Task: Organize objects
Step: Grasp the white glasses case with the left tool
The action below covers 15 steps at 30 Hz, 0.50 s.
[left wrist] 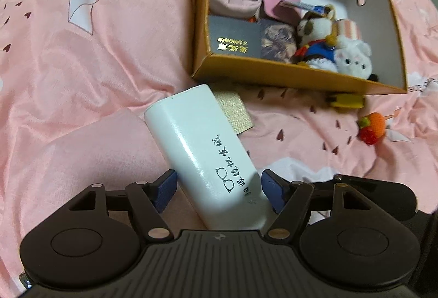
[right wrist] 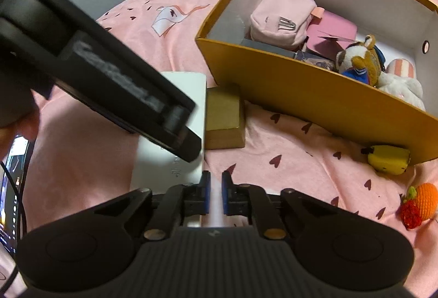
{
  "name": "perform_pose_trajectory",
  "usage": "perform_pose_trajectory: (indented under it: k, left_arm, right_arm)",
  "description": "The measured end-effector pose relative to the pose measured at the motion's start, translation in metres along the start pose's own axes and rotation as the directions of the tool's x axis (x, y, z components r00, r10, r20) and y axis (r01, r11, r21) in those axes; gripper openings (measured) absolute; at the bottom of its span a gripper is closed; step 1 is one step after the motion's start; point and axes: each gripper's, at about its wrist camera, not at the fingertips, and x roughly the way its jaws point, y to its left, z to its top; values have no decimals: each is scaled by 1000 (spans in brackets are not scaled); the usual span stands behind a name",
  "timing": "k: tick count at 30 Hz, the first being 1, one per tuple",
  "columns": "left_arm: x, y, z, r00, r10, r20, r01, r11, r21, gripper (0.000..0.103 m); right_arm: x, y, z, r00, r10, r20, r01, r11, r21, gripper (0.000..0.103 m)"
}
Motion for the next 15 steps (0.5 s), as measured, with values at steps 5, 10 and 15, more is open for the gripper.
perform_pose_trajectory:
  k: [5,10,15]
  left_arm:
    - [7,-3,3,999,37,-32,-37,999,10,85]
    - [12,-8,7,994,81,-71,-79,997,23,86]
    - [18,-5,8,992,102,-80,-103,995,-2,85]
  right_arm:
    - [-1,4,2,1000,25,-7,-25,1000,-8,2]
    - [1,11,6,1000,20,-22,-21,998,-56,2]
    - [2,12,9,999,33,-34,-35,998,-57,2]
